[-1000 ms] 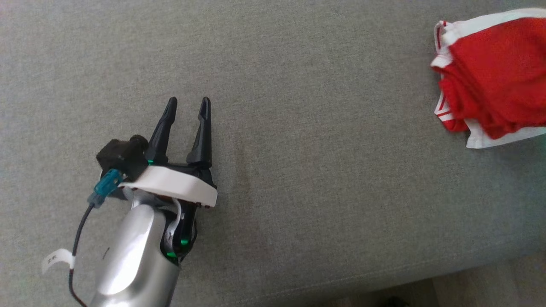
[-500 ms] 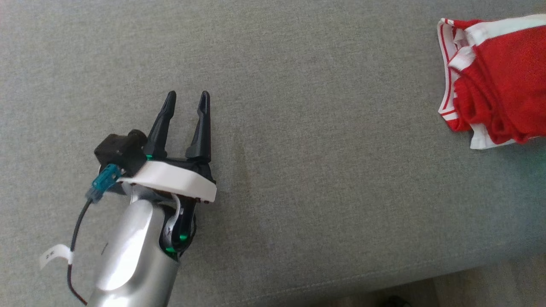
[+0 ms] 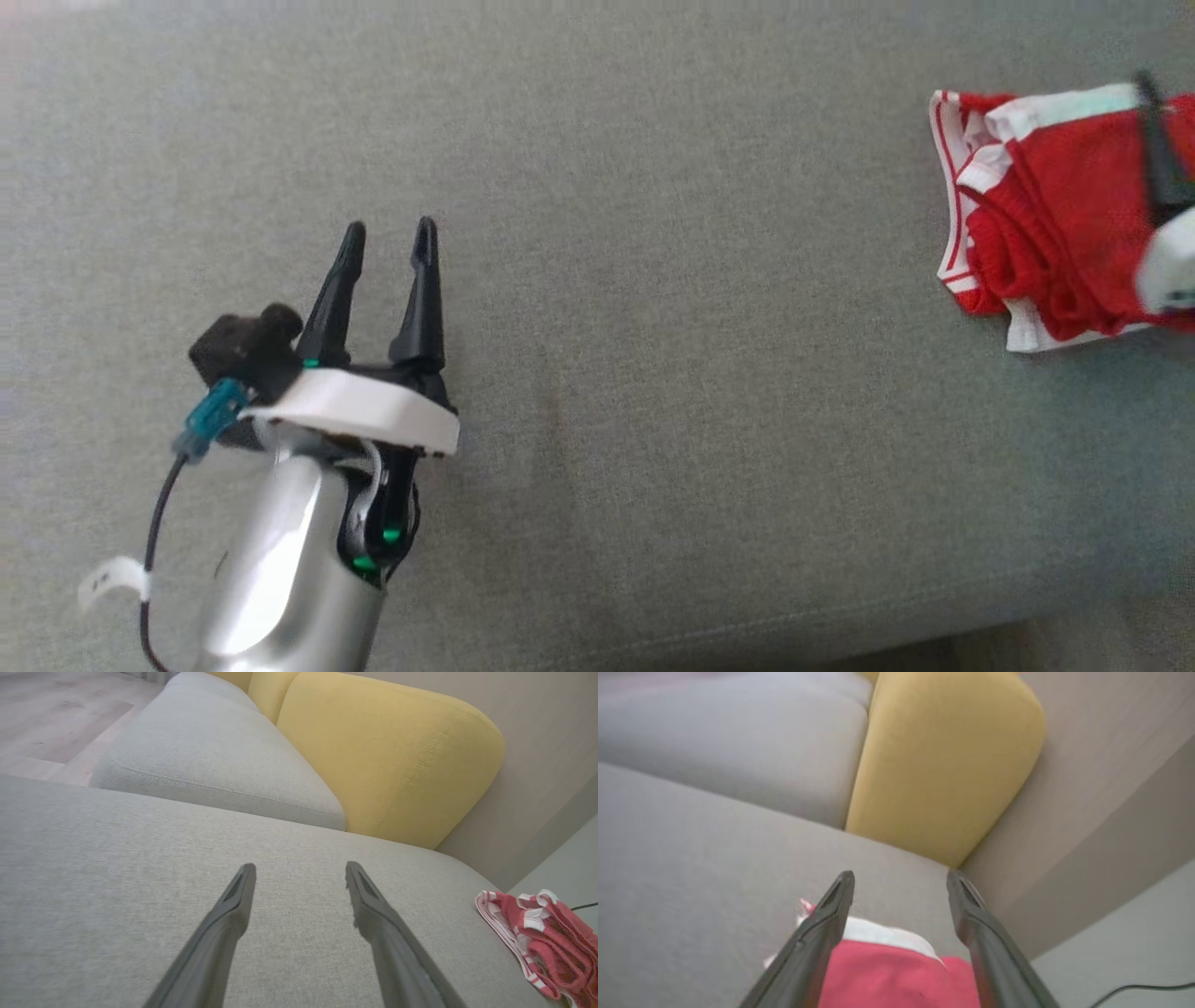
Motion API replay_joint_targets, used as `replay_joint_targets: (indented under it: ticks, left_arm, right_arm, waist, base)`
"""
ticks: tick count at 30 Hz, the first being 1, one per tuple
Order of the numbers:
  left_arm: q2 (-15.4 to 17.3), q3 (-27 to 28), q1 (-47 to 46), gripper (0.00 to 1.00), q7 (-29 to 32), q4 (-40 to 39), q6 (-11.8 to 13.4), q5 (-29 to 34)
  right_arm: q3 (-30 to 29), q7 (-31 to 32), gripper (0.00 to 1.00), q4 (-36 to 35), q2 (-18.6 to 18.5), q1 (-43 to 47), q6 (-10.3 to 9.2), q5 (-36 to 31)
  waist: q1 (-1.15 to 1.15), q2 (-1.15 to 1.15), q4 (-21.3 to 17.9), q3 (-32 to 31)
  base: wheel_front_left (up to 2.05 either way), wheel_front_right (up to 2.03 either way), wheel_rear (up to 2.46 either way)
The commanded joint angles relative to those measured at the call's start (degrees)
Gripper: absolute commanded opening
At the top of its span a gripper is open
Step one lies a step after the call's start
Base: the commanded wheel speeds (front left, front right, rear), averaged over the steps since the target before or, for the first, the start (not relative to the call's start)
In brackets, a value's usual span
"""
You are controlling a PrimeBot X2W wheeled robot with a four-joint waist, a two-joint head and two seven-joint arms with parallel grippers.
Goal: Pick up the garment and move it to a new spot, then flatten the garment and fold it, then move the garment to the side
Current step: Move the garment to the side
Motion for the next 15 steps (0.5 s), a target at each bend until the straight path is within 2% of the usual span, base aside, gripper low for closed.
replay_joint_targets:
  ticks: [1,9,15]
  left_arm:
    - [0.44,2.08,0.43,1.0,-0.69,-2.24,0.52,-0.41]
    - [0.44,3.57,4.16,1.0,-0.69,-3.98,1.49,-0.72]
    - [0.44,4.0,7.61,1.0,-0.69,-4.14,2.21,-0.02]
  right_arm:
    - [0.62,-1.9,1.0,-3.47,0.77,0.53,-0.05,1.12]
    - [0.74,-11.28,1.0,-8.22,13.06,4.73,-0.05,5.12]
    - [2.19,-17.41,1.0,-7.93,20.62,11.08,-0.05,3.37]
  waist:
    - [0.0,0.0,0.56,-2.22]
    - [0.0,0.0,2.98,-8.6]
    - [0.0,0.0,4.54,-12.27]
  base:
    - [0.0,0.0,0.0]
    - [0.0,0.0,0.0]
    - [0.0,0.0,0.0]
